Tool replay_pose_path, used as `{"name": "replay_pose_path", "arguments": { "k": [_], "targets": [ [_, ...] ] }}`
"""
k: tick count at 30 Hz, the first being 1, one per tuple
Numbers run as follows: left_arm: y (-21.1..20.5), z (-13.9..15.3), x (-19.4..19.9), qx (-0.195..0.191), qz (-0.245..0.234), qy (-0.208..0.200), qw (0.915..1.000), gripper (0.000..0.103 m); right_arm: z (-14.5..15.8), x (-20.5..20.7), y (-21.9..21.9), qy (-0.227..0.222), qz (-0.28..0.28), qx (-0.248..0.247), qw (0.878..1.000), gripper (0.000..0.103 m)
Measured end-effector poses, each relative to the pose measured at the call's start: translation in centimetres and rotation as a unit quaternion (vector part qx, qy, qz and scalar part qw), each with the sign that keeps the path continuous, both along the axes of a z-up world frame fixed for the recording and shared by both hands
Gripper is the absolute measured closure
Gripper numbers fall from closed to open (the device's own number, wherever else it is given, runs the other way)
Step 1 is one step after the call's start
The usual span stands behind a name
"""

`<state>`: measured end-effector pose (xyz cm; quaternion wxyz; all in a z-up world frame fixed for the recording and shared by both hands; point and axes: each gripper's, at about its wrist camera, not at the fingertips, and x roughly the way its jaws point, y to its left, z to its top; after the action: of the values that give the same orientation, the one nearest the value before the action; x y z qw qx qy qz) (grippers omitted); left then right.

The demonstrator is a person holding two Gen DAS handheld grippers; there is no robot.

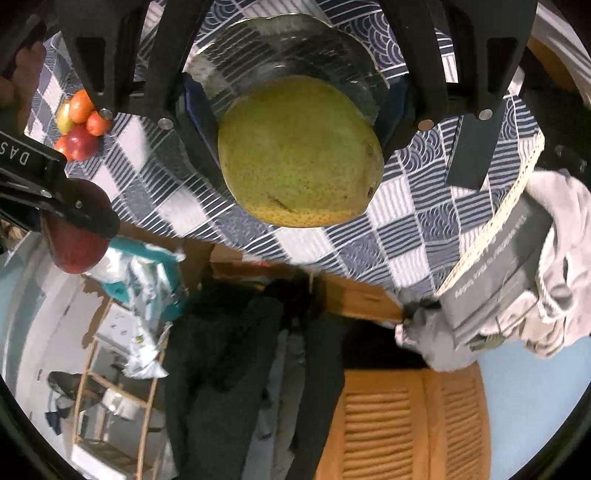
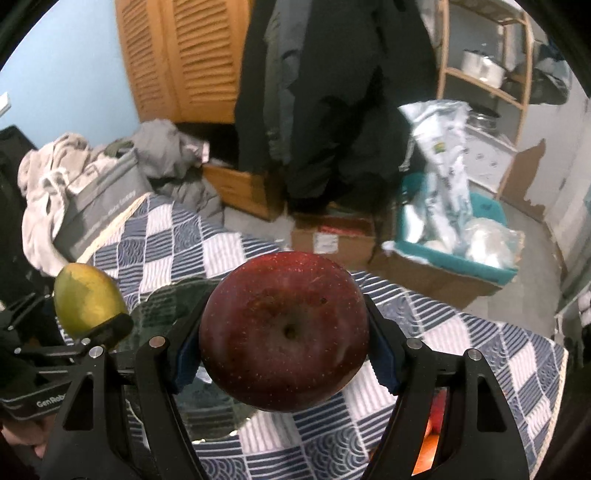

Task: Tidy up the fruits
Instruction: 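Carry the pear and apple in both grippers over the glass bowl, then lower the pear and apple into the glass bowl and open both grippers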

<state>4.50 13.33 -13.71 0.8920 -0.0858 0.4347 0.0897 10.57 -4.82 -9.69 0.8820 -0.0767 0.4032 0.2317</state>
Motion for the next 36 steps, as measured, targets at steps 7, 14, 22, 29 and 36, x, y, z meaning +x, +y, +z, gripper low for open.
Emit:
{"name": "replay_pose_path", "arguments": {
  "k": [7,14,22,29,36],
  "targets": [
    [2.2,-3.8,0.4,-0.006,0.025,0.047,0.9986,0.025,-3.8,1.0,3.1,0.035,0.024,-0.019,0.999,0.028],
    [3.1,-6.8,0.7,-0.019,0.036,0.089,0.9952,0.025,-7.2,1.8,4.9,0.076,0.04,-0.038,0.996,0.028],
    [3.1,-9.2,1.2,-0.024,0.038,0.126,0.991,0.025,-10.7,1.9,5.8,0.119,0.054,-0.059,0.99,0.028],
    [3.0,-10.7,1.3,-0.03,0.039,0.154,0.9869,0.025,-12.0,1.7,5.9,0.136,0.059,-0.064,0.987,0.028],
    [2.9,-12.0,1.4,-0.034,0.037,0.181,0.9822,0.025,-12.6,1.6,6.1,0.15,0.067,-0.063,0.984,0.028]
  ]
}}
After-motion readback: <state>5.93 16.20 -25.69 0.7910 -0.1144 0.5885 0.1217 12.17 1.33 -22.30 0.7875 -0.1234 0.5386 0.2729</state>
